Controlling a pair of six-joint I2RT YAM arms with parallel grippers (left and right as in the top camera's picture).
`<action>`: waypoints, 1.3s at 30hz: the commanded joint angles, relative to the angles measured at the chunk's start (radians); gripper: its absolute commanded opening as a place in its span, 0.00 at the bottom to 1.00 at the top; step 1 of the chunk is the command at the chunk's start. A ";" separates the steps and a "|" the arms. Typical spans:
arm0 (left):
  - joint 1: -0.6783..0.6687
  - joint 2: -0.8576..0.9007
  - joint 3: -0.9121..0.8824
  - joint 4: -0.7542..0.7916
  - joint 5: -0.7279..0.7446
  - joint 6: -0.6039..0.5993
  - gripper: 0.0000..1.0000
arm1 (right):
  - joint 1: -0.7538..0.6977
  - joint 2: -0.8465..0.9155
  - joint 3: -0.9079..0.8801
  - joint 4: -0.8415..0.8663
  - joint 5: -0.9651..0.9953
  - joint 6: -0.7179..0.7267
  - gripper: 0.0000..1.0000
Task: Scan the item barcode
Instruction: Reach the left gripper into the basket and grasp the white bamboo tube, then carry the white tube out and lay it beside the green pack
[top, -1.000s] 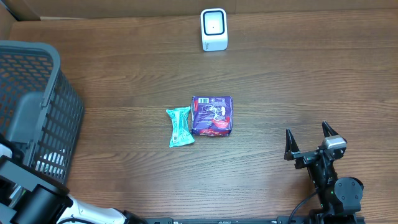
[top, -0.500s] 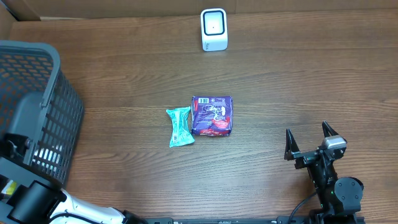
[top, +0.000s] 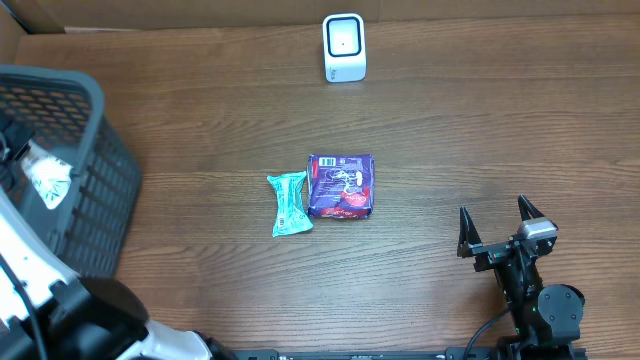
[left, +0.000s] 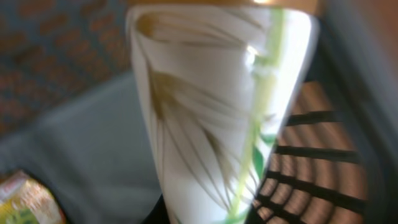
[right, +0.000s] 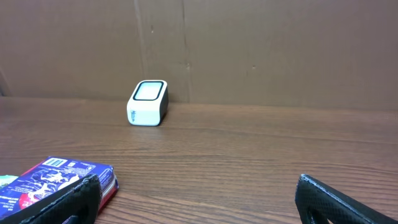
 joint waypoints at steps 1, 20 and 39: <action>-0.066 -0.152 0.063 -0.001 0.037 0.083 0.04 | 0.004 -0.011 -0.011 0.005 -0.006 0.003 1.00; -0.491 -0.357 -0.015 -0.232 0.156 0.368 0.04 | 0.004 -0.011 -0.011 0.005 -0.006 0.003 1.00; -0.770 -0.053 -0.728 0.280 -0.070 0.029 0.04 | 0.004 -0.011 -0.011 0.005 -0.006 0.003 1.00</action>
